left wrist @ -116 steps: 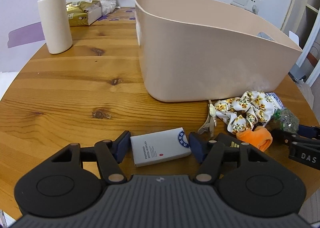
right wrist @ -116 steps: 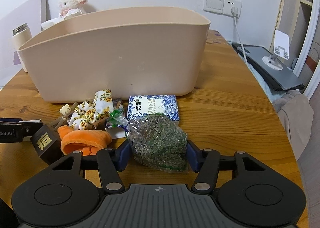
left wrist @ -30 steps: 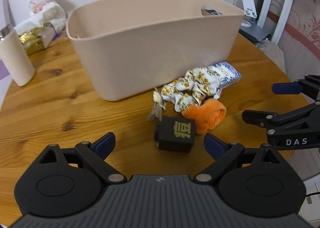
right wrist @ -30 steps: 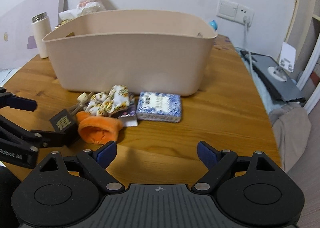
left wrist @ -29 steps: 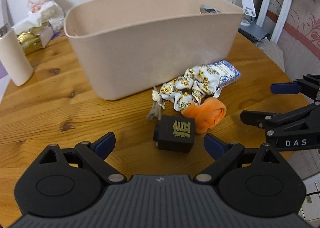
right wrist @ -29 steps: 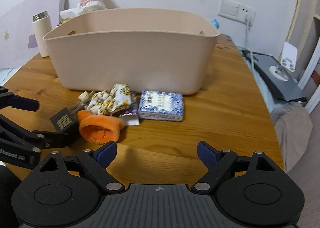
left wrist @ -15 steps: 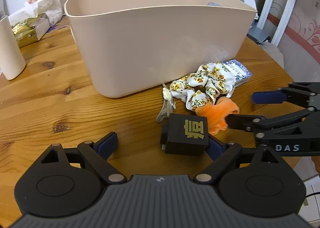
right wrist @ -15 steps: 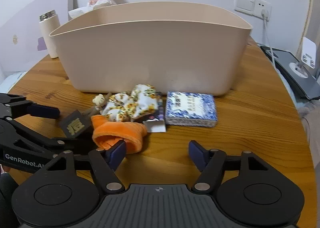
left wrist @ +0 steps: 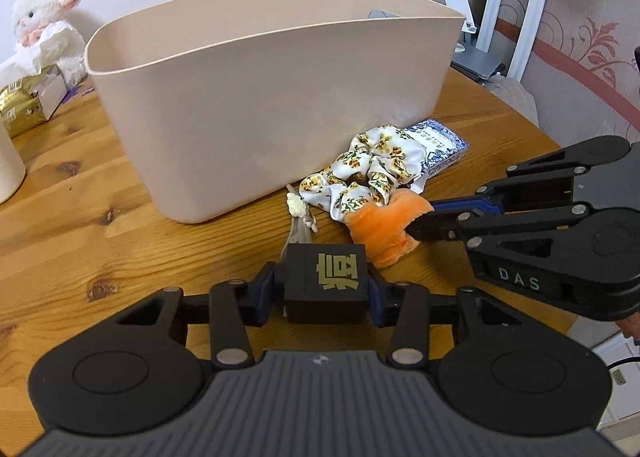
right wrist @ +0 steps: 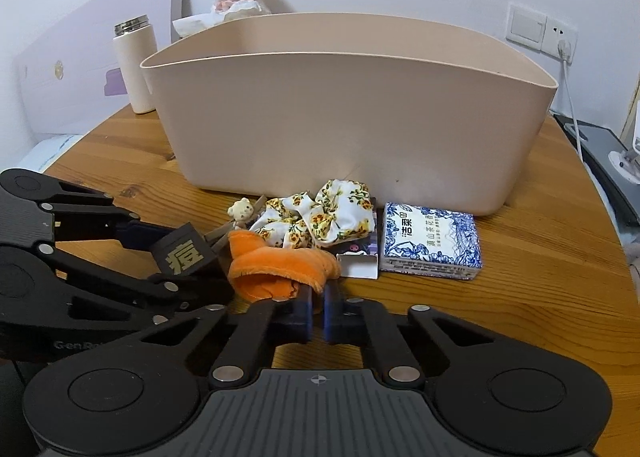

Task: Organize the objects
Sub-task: 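Grasp the black gold-lettered box with the left tool while the right tool grasps the orange cloth, then lift both items into the beige bin and open both tools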

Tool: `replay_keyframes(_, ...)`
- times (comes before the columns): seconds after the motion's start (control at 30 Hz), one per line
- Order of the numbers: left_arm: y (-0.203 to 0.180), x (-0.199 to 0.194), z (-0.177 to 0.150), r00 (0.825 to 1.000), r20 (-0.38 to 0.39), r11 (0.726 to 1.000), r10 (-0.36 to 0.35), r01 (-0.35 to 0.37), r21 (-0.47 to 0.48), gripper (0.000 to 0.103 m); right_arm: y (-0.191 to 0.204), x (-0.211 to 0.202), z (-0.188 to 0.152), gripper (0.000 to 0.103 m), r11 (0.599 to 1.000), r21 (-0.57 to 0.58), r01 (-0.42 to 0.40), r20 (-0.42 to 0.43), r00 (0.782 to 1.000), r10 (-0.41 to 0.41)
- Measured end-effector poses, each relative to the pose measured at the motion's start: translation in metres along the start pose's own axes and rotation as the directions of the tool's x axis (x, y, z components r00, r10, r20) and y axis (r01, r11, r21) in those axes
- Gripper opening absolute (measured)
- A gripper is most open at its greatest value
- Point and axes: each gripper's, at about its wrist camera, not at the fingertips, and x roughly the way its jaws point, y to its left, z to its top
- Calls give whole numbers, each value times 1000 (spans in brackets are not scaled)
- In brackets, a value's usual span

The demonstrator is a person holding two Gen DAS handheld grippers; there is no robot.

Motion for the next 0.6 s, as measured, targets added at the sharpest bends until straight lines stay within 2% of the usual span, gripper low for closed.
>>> replay_keyframes(0.13,1,-6,-3,1000,-7,1000,-1,1,-15,47,-1,-6,-4,2,1000,-1,5,14,1000,-5)
replay_keyframes(0.3,2,-22,-3,1000,19,1000,5,-5,-13,47,-3,-23,-4,1,1000,-7,23,45,999,-23)
replay_keyframes(0.6,4,-63,16,991,134,999,29,-26,-24,47,-24,-73,13,1,997,23,78,175,981,-81)
